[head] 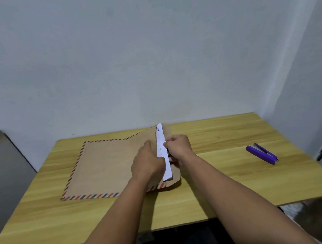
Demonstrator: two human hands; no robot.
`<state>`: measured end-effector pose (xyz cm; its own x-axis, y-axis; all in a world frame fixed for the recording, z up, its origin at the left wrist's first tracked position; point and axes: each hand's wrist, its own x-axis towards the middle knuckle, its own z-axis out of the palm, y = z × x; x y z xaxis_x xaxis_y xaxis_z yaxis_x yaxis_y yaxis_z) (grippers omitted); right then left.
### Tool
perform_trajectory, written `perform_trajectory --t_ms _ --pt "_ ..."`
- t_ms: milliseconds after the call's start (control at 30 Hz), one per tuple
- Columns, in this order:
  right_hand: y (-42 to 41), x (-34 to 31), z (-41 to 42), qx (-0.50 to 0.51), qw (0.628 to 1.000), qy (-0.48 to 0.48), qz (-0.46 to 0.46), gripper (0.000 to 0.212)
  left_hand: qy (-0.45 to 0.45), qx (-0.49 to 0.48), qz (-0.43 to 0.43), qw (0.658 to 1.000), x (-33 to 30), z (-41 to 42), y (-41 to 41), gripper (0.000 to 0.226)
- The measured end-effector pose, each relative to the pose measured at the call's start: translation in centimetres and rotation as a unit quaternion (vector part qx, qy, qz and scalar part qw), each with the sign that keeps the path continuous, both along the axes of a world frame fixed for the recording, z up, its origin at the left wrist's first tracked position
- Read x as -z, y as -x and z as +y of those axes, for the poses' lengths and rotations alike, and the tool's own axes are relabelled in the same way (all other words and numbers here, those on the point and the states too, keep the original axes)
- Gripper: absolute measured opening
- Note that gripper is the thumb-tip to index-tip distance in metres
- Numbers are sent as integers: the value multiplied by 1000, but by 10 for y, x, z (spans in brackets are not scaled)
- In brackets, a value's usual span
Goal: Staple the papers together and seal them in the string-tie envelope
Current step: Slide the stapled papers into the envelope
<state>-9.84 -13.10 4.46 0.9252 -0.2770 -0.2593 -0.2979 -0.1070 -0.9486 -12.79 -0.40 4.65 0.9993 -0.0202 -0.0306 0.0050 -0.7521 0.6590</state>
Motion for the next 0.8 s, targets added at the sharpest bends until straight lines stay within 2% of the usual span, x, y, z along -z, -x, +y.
perform_trajectory --t_ms 33,133,200,400,600,800 --pt "1 -2 0 8 1000 17 -13 21 -12 7 -11 1000 0 -2 0 23" --pt "5 -12 -3 24 996 67 -53 34 -73 8 -84 994 4 -3 3 9" --pt "7 -16 -7 25 994 84 -71 40 -87 -6 -126 988 9 -2 4 7" --pt "13 -18 -18 9 990 104 -90 50 -103 -12 -155 982 9 -2 4 8" --pt "14 -17 -12 23 995 44 -85 41 -130 9 -168 977 -7 -20 8 5" --pt "15 -12 -12 -34 999 16 -31 22 -195 14 -91 977 -16 -15 6 6"
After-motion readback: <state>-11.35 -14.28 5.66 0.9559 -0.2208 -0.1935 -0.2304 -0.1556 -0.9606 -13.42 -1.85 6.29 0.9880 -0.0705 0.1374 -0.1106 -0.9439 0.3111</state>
